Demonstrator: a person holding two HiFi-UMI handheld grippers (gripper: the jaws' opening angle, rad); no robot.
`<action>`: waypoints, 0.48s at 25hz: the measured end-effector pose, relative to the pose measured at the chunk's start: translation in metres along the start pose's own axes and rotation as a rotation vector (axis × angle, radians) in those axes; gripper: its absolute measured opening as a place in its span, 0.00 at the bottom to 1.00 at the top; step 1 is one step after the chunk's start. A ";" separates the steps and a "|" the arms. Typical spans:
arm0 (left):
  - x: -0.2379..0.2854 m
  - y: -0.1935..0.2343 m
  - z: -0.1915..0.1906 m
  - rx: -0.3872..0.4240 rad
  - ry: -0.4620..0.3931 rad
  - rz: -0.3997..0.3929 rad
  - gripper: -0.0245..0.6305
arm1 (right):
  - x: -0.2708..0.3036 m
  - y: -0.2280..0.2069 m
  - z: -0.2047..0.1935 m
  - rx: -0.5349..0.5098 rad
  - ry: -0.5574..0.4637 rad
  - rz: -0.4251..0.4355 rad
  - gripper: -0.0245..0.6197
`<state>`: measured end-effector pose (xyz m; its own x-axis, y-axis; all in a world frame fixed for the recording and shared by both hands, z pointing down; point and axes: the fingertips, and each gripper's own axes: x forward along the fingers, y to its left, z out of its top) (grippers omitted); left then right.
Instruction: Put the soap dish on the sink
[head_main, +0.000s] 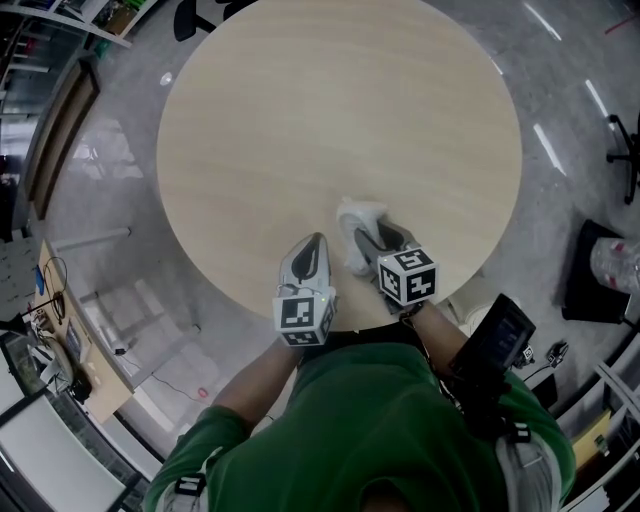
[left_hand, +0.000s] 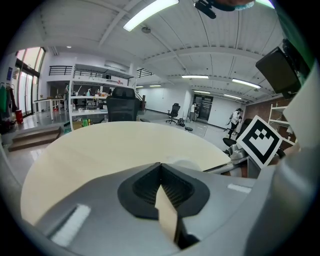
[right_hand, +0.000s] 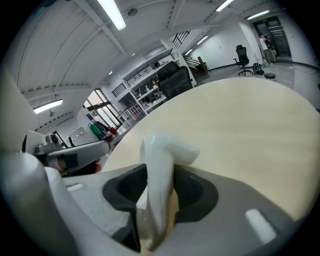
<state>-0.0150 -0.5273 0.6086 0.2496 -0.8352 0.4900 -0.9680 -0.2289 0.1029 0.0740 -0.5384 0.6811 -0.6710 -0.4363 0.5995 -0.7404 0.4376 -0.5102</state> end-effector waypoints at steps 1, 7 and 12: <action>0.001 0.000 0.000 0.000 0.000 -0.001 0.05 | 0.000 0.001 0.000 -0.005 0.002 0.001 0.29; 0.001 -0.001 0.000 0.004 0.004 -0.003 0.05 | 0.000 0.003 -0.002 -0.008 0.021 0.011 0.30; 0.000 0.000 -0.003 0.004 0.012 -0.003 0.05 | 0.000 0.005 -0.004 -0.006 0.040 0.023 0.30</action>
<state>-0.0154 -0.5255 0.6111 0.2519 -0.8285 0.5001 -0.9672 -0.2334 0.1005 0.0711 -0.5332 0.6809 -0.6855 -0.3943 0.6120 -0.7245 0.4521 -0.5202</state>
